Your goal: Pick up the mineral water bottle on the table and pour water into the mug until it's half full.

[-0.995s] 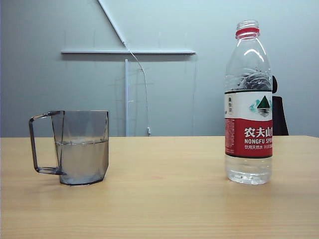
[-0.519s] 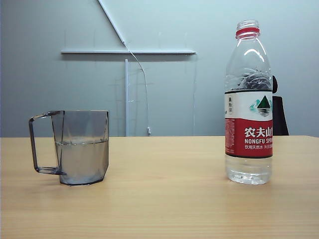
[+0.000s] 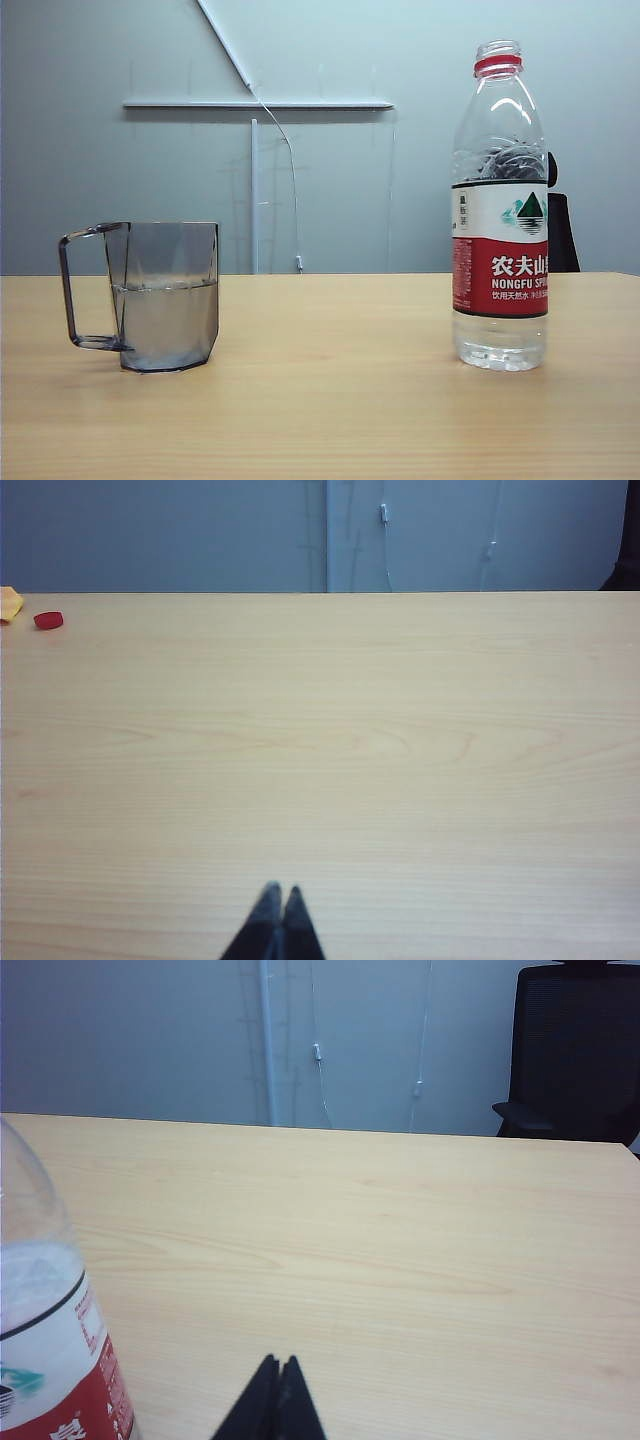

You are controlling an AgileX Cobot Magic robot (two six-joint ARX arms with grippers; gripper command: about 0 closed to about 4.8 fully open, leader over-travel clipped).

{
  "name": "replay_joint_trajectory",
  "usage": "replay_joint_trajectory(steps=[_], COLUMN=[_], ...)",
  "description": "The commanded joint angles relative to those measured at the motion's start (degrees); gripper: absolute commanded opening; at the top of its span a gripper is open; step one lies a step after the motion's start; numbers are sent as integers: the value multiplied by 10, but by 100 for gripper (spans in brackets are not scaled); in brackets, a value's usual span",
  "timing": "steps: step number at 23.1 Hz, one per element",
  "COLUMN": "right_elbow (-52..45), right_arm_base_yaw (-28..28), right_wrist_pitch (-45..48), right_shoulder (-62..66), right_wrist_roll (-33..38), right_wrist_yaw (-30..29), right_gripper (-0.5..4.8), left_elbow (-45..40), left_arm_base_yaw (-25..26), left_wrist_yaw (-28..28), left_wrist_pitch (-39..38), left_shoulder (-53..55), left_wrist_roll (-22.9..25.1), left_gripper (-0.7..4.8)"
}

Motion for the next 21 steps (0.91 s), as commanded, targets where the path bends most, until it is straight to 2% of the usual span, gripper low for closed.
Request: replay_joint_trajectory(steps=[1, 3, 8, 21], right_elbow=[-3, -3, -3, -3], right_arm_base_yaw=[0, 0, 0, 0], right_wrist_pitch=[12, 12, 13, 12], right_shoulder=[-1, -1, -1, -1], right_wrist_roll=[-14, -20, -19, -19], right_wrist_yaw=[2, 5, 65, 60], right_gripper=[-6, -5, -6, -6], left_elbow=[2, 2, 2, 2], left_arm_base_yaw=[0, 0, 0, 0], left_wrist_yaw=[2, 2, 2, 2], left_wrist_pitch=[4, 4, 4, 4], left_shoulder=[1, 1, 1, 1], left_wrist_roll=[-2, -2, -2, -2], left_gripper=[-2, -2, -2, -2])
